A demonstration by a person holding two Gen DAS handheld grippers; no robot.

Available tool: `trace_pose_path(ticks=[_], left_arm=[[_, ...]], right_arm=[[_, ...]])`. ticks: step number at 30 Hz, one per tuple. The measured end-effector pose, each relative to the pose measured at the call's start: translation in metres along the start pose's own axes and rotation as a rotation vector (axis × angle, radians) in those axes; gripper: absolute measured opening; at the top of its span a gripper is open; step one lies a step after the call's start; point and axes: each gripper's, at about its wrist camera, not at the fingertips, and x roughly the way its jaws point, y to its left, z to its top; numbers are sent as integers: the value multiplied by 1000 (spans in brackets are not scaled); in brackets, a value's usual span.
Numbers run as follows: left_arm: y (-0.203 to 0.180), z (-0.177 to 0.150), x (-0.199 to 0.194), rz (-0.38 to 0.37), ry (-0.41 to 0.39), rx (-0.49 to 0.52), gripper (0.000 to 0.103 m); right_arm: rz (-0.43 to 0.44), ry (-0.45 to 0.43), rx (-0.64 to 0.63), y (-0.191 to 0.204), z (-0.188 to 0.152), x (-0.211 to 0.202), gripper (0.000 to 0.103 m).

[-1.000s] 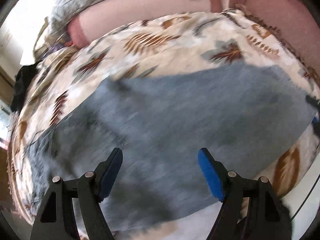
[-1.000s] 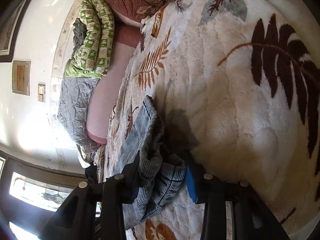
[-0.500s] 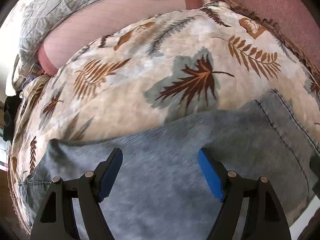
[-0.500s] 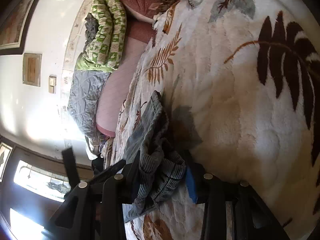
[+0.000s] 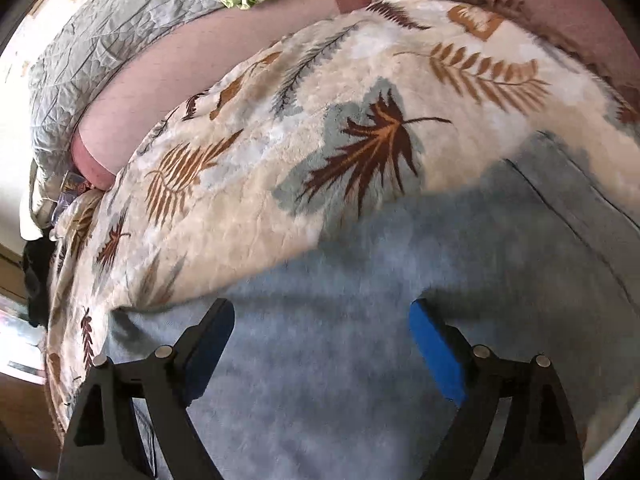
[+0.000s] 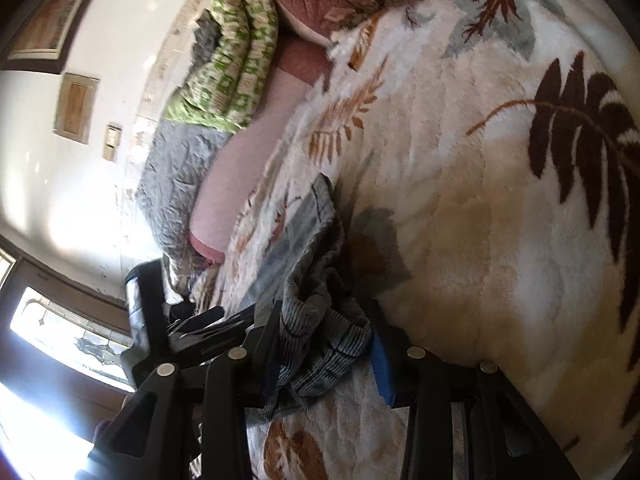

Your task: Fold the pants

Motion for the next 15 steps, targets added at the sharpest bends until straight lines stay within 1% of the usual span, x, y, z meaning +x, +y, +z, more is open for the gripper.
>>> trace_pose_path(ticks=[1,2,3,5,6,8,10,12,14,15], left_arm=[[4,-7,-4,5,-8,4,90],[9,-17,-9,12,-15,9,90],[15,-26,-13,16,-19,9,90],[29,-46,-19,27,-21,0,90],[36,-56,-22,38,-17,-8,90],[58,-84,-29,54,-20,-48,90],[79,-107,-35,71,-21,-96,90],[110,-134,-38,101,1,-164,90],[145,-162,-41,159,20,-241,90],[168,-178,-42,194,43,-290,90]], right_arm=[[-14,3,17,0,1,-3,43],[-43,-8,23,1,3,-10,49],[-75,-28,11,2,5,-17,57],[-168,-94,-59,14,6,-35,62],[-201,-124,-103,24,6,-44,62],[-201,-137,-149,39,5,-51,62],[-203,-140,-221,63,0,-50,62],[-211,-113,-293,83,-7,-39,62],[-227,-69,-346,102,-15,-19,62],[-248,-43,-370,109,-19,-4,62]])
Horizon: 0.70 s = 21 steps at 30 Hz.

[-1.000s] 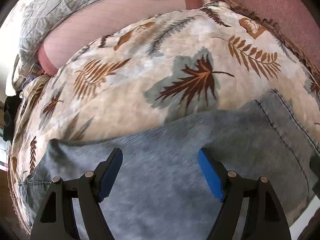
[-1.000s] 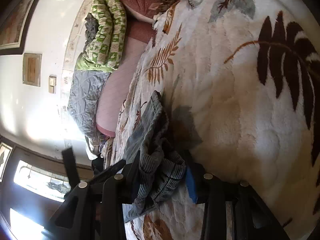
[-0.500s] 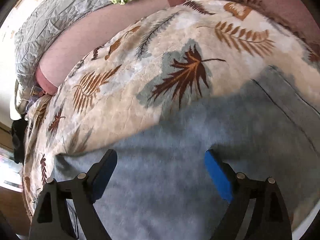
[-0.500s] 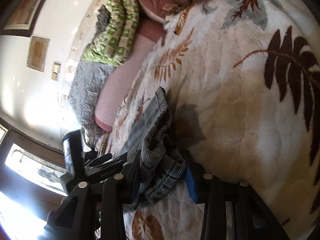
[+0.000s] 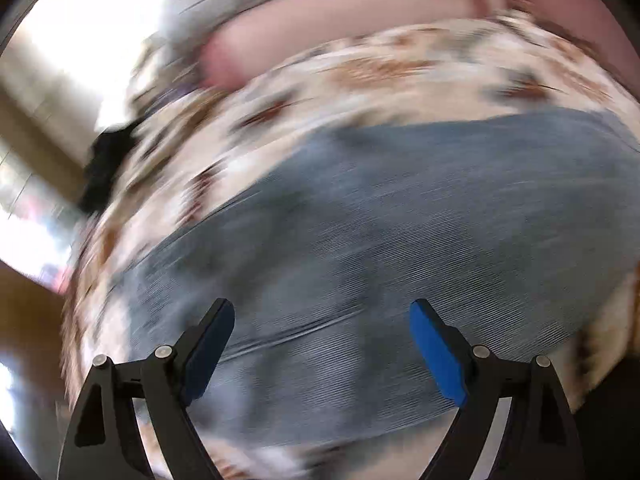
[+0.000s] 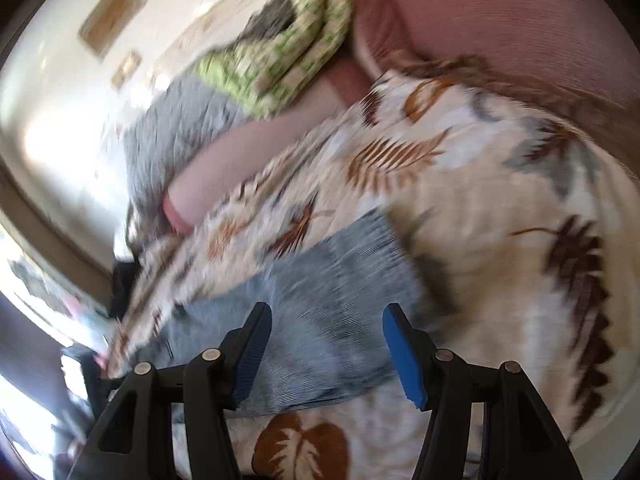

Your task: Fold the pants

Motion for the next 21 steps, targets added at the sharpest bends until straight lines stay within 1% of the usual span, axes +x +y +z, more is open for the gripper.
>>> trace_pose_path(ticks=[1,2,3,5,6,7,8,9,10,11,14,18,21], left_arm=[[23,-7,4,27,24,-50,90],[42,-11,7,40,36,-94,90],[69,-18,11,54,48,-156,90],[101,-28,21,99,81,-221,90],[115,-35,31,126,118,-243,90],[125,-42,40,129,145,-256,90],[134,-49,48,107,161,-278,90],[140,-56,55,89,162,-306,92],[146,-63,58,59,143,-342,94],[148,-67,59,45,128,-366,96],[155,-72,65,8,123,-396,99],[161,-74,70,-2,117,-390,100],[154,-74,66,9,112,-392,101]], right_arm=[[-5,19,-15,6,-2,8,62],[-4,40,-26,11,-4,17,62],[-7,63,-32,15,-6,27,62],[-63,109,-40,16,-14,45,62],[-99,140,-28,12,-18,55,61],[-100,163,-10,5,-21,62,61],[-87,148,-12,2,-22,62,61],[-77,145,-22,0,-23,60,61],[-76,150,-40,1,-23,58,61],[-76,157,-58,1,-24,59,61],[-70,155,-100,2,-28,60,61],[-104,147,-156,9,-33,61,62],[-141,148,-221,17,-38,65,62]])
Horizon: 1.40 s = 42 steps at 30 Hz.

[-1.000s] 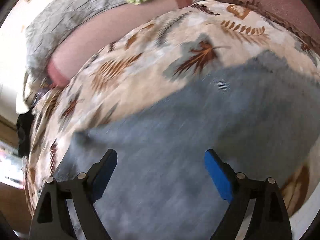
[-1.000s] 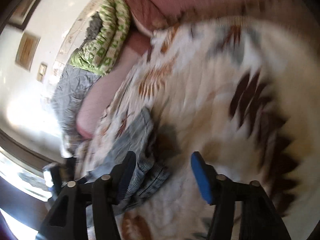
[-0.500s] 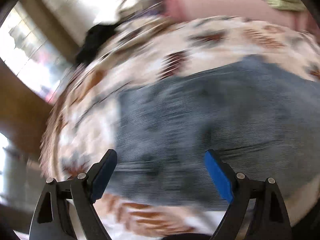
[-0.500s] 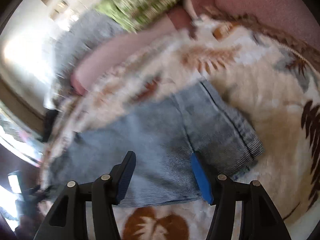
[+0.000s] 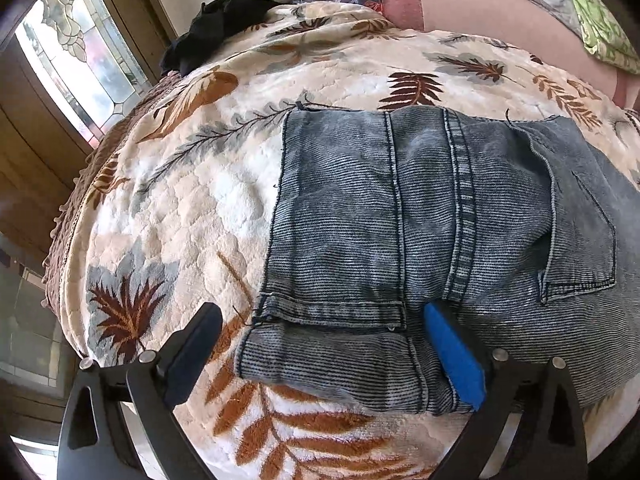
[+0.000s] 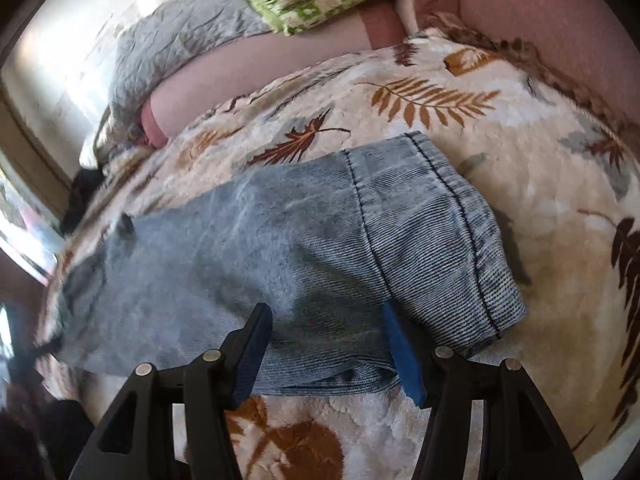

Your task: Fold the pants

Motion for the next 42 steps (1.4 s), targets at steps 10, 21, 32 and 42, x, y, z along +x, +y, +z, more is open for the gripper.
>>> trace_pose_path(ticks=[10,21,32,42], left_arm=[[21,-11,3,-128,44,-123,103],[20,-13,4,-127,57,-116,103],[11,3,-23,-34,32,-89,103],[-48,63,-52,-36,-120,64,103]], right_arm=[[-55,-5,-29,8,-2,3,64],[-100,-54,-108,22,-12,7,78],[-84,-4,-118,28,-2,1,83],[-27,8,-53,39,63,-4,81]])
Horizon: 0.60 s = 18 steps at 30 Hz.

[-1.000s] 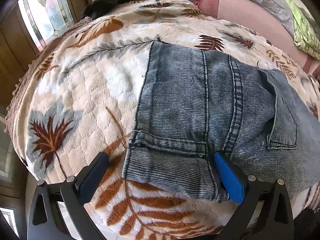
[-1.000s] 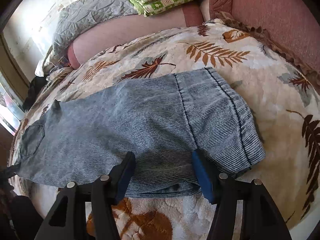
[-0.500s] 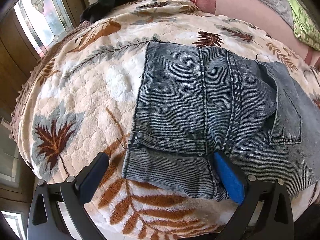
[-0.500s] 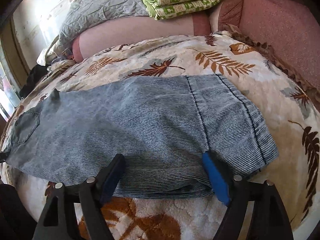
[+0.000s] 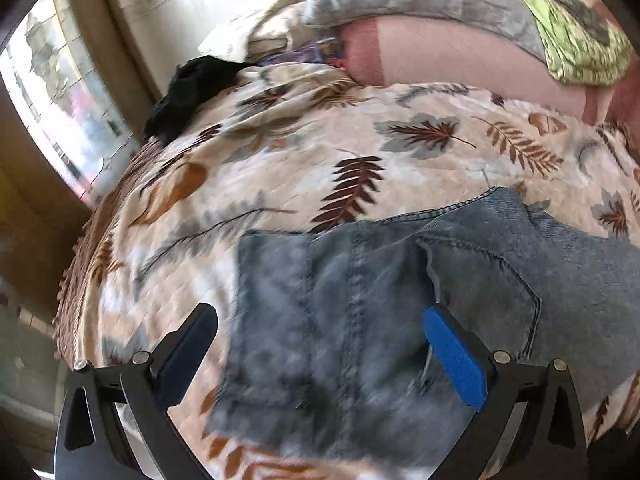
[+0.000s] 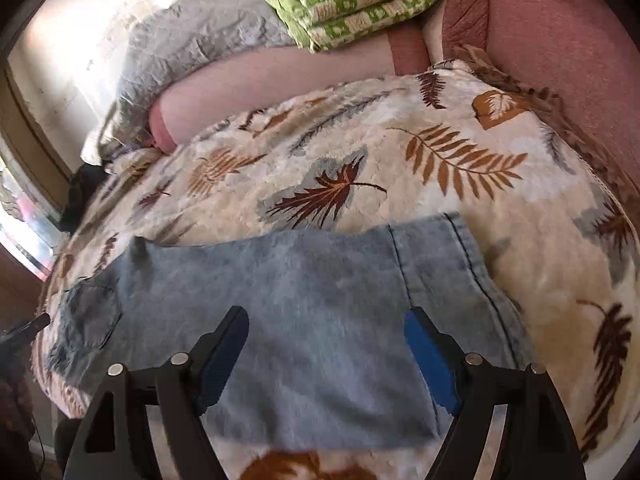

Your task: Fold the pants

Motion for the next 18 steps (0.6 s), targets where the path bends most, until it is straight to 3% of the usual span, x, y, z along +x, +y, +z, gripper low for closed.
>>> trace_pose_path(ticks=[6,11,14,18], left_arm=[[-20,10,48,-9,146,-38,103],[-37,4,77,32,201,14,103],[-37,6,86,19,194,6,103],[-38,15,90,32,265,-6,103]], right_arm=[[-10,44,50,14,21,41,80],[-59,113,63,22,19,73,80],[-87,115,31,25,20,83,82],[-113,132,13,29,29,88,82]])
